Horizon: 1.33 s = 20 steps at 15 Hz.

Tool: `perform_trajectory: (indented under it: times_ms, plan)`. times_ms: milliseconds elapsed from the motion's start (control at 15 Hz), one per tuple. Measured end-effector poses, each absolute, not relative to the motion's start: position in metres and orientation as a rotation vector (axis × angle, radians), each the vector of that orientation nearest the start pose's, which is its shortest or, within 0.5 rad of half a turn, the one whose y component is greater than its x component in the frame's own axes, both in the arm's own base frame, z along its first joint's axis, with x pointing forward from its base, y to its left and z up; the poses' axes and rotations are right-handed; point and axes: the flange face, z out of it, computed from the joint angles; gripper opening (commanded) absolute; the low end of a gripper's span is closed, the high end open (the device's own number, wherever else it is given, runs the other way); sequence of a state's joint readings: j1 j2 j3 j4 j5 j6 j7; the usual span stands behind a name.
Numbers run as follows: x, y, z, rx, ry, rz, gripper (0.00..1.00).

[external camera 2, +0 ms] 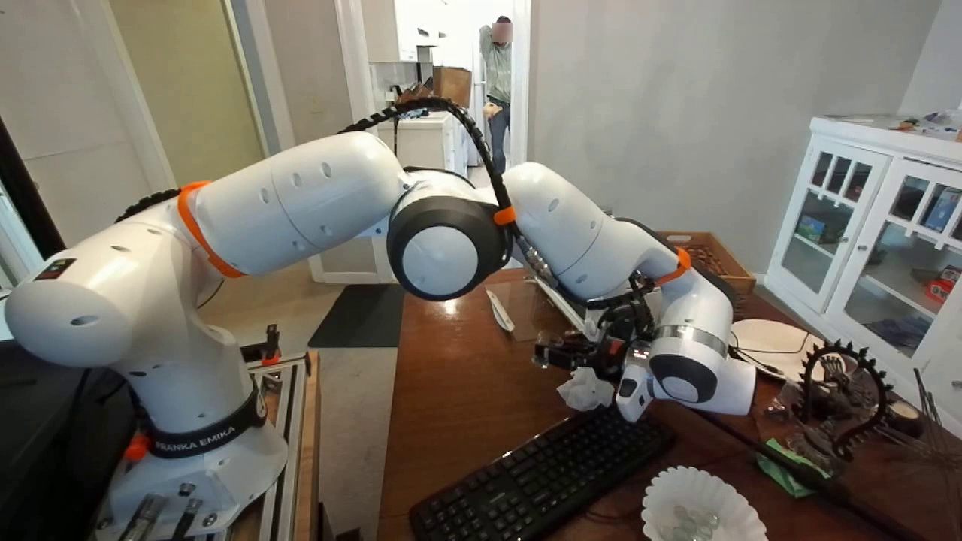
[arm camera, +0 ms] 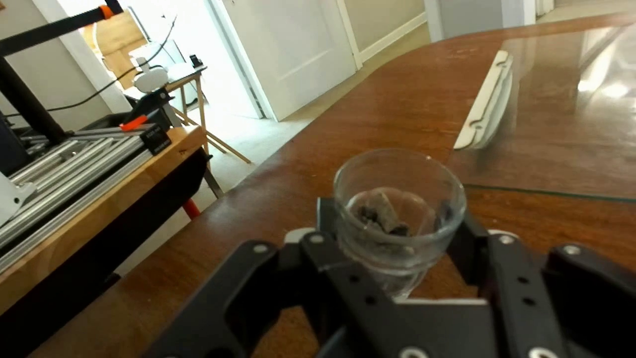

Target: Put the small glass directly onto the table

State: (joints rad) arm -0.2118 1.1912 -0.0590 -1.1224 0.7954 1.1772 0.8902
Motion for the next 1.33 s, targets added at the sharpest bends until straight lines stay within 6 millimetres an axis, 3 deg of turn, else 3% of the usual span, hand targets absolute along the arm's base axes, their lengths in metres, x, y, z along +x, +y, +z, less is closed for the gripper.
perform_trajectory:
  times_ms: [333,933,1333]
  plan:
    - [0.631,-0.076,0.064,-1.796,1.481,1.463,0.31]
    - [0.625,-0.042,0.070,-1.918,1.494,1.239,0.31]
    - [0.617,-0.034,0.076,-1.913,1.463,1.106,0.31]
